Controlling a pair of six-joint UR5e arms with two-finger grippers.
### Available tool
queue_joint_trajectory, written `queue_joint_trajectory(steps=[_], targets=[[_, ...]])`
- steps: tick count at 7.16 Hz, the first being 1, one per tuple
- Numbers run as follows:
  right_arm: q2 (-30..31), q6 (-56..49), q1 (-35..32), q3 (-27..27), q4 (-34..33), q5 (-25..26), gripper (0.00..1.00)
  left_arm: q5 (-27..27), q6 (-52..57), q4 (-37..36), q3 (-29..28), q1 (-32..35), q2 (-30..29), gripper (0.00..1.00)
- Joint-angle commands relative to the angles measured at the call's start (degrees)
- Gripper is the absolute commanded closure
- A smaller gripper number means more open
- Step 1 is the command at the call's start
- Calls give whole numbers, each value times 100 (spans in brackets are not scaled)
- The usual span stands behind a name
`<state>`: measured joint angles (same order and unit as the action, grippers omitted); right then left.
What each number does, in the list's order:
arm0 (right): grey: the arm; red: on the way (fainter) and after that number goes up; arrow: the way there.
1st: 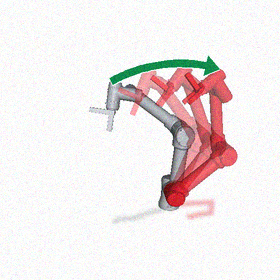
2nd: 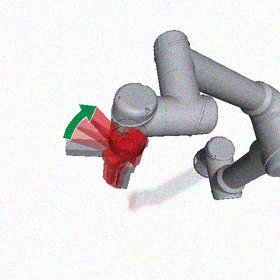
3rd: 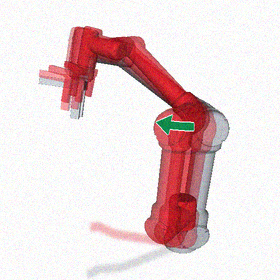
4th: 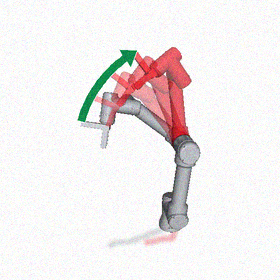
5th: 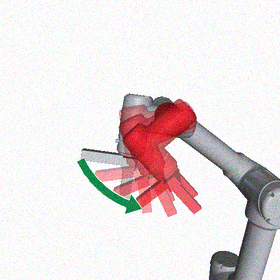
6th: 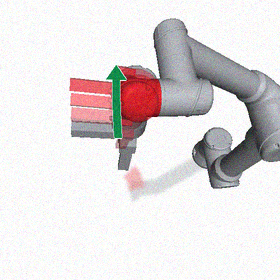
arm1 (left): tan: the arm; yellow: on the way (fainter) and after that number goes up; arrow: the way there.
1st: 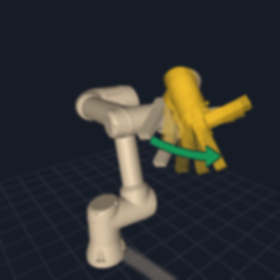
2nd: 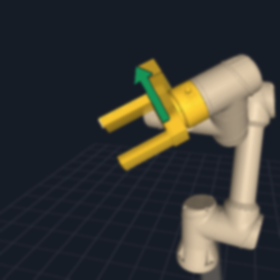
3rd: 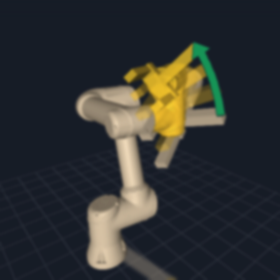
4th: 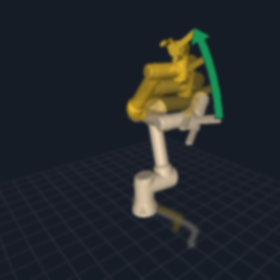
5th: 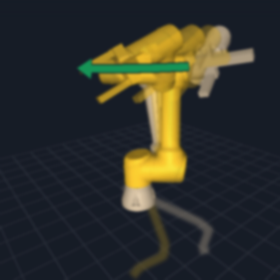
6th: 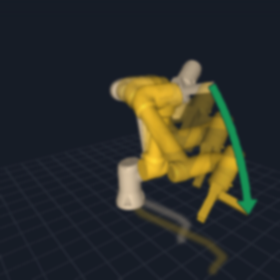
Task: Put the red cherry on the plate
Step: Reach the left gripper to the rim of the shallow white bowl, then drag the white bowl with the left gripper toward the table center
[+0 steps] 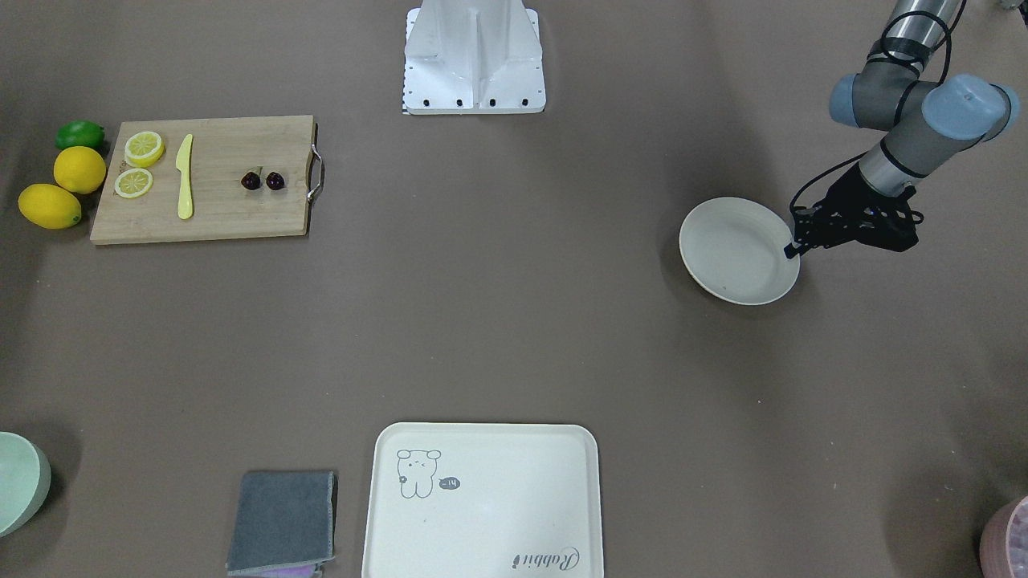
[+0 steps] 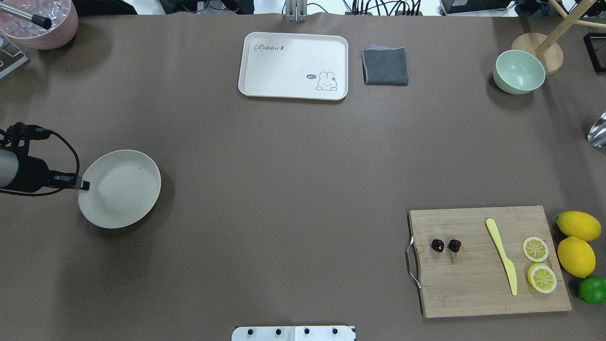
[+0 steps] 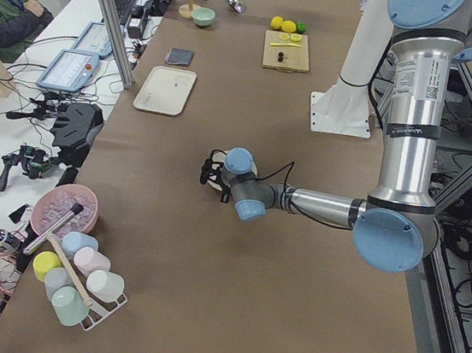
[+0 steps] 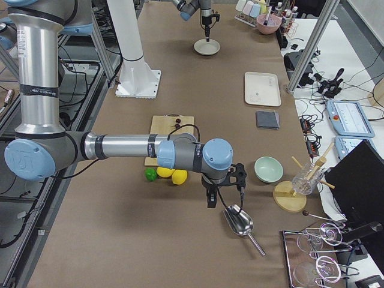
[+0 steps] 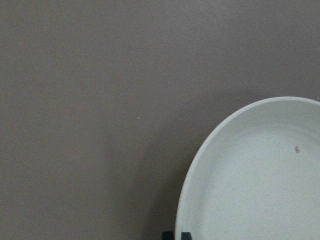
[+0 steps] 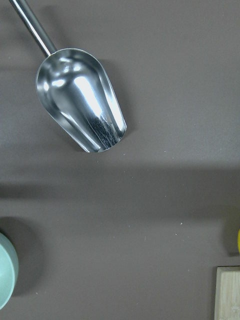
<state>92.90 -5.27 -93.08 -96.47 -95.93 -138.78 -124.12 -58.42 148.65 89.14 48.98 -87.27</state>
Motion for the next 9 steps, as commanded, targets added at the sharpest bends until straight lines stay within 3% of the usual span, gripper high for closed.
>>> queue_joint_trajectory(steps=[1, 2, 3, 5, 7, 9], targets=[[0, 0, 0, -3, 4, 0, 0, -670, -29, -55, 130, 416, -131, 100], [-9, 0, 0, 6, 4, 0, 0, -1040, -37, -142, 130, 672, -359, 100], [-9, 0, 0, 6, 4, -9, 0, -1027, -116, -378, 139, 692, -674, 100], [26, -26, 0, -3, 4, -44, 0, -669, -1429, -495, 139, 413, -1535, 100], [53, -27, 0, 14, 169, -44, 0, 357, -2440, -738, 217, -516, -2255, 100], [53, -26, 0, 41, 206, -44, 0, 1717, -2779, -1765, 647, -1736, -2811, 100]])
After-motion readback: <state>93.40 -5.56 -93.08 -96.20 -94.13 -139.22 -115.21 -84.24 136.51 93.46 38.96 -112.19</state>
